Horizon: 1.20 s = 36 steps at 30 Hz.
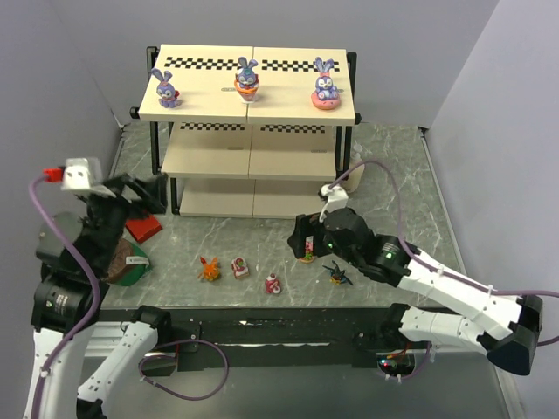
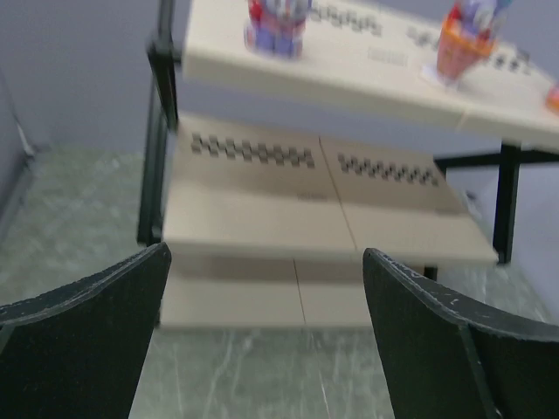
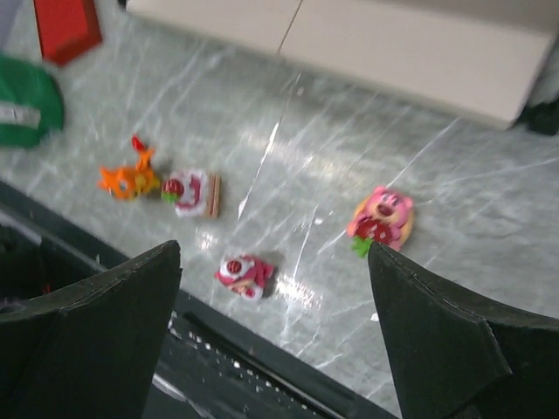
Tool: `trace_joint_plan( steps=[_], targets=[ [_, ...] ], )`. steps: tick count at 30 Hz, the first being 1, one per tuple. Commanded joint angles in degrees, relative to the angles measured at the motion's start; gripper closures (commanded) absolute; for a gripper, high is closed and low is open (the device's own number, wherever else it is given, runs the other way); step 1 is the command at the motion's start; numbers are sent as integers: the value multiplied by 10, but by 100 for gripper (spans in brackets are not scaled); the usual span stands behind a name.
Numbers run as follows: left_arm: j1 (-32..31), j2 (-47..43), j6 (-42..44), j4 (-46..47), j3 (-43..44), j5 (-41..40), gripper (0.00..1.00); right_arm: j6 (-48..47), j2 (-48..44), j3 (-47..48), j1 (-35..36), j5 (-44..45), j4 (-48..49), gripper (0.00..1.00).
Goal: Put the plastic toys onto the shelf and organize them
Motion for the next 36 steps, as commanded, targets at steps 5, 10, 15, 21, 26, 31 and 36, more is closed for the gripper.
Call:
trace_joint_plan(
  steps=[5, 10, 15, 21, 26, 31, 36],
  targets=[
    [3, -45, -121, -79, -155, 114, 3, -31, 117, -27, 56, -94, 75, 8],
    [3, -56, -181, -14, -238, 142, 2, -68, 229, 8, 123, -73, 106, 9],
    [3, -39, -188, -5, -258, 100, 2, -72, 303, 47, 147, -34, 156, 10],
    [3, -10, -166, -9, -243, 83, 2, -90, 371, 98, 149, -19, 216, 14],
    [3, 7, -138, -13, -225, 70, 3, -92, 440, 160, 150, -4, 197, 26],
    [3, 18, -100, -41, -183, 15, 4, -71, 473, 202, 148, 13, 154, 37],
    [3, 19, -85, -27, -176, 28, 4, -54, 494, 215, 146, 23, 135, 49]
  ],
)
